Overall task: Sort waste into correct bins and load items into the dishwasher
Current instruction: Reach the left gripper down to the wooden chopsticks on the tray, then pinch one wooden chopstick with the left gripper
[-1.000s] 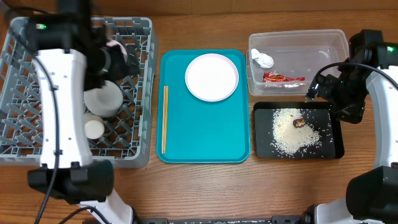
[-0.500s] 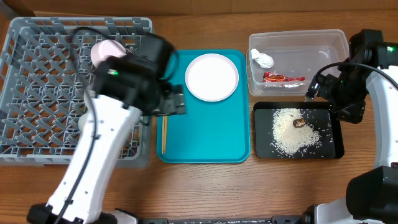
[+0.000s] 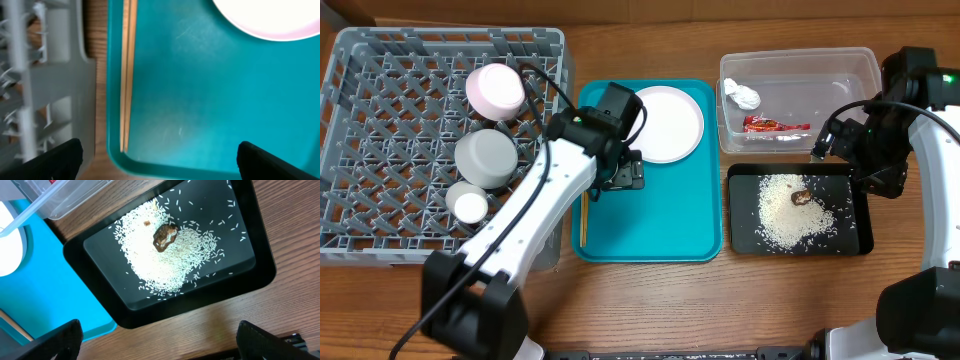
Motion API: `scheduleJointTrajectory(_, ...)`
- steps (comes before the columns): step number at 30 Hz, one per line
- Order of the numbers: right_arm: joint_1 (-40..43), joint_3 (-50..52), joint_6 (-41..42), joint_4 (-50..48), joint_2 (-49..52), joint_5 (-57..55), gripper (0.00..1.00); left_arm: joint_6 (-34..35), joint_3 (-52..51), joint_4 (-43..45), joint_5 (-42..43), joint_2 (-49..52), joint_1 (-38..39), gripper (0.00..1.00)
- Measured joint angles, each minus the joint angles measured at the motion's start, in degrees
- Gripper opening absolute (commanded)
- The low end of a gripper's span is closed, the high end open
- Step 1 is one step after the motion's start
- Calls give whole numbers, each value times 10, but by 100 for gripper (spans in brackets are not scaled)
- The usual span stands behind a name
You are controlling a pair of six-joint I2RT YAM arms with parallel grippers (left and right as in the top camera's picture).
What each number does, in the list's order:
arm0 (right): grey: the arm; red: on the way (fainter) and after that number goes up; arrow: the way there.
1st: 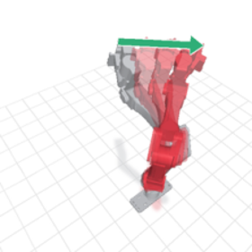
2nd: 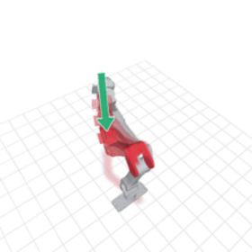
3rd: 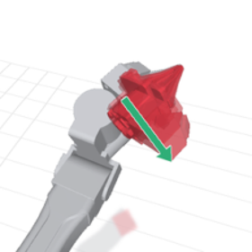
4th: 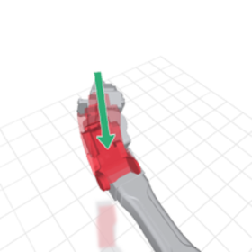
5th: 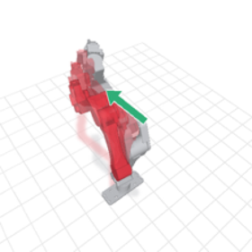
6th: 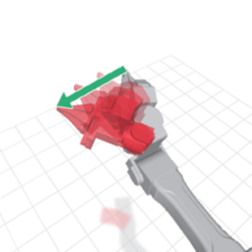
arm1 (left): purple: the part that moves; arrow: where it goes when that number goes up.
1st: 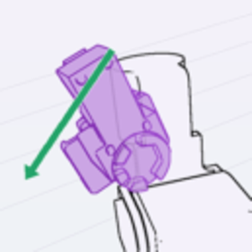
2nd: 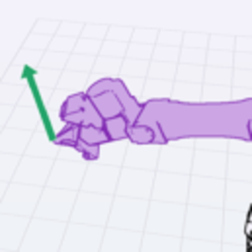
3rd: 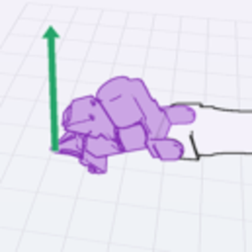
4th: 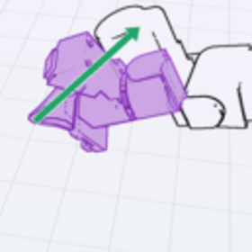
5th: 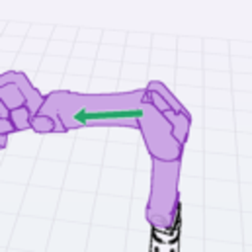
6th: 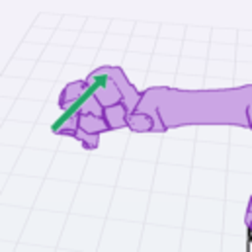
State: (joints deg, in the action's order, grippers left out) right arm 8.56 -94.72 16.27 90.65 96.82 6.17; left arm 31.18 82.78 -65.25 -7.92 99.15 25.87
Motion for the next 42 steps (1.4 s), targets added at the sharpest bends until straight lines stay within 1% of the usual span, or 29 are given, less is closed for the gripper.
scheduleJointTrajectory(11,0,0,0,0,0,0,100,-24,-5,32,8,130,-6,100)
scheduleJointTrajectory(15,0,0,0,0,0,0,100,-33,-7,38,17,162,-13,99)
scheduleJointTrajectory(21,0,0,0,0,0,0,100,-45,-7,52,20,183,-20,100)
scheduleJointTrajectory(27,0,0,0,0,0,0,100,-63,-7,63,43,185,-20,100)
scheduleJointTrajectory(42,0,0,0,0,0,0,100,-74,-7,64,56,186,-20,100)
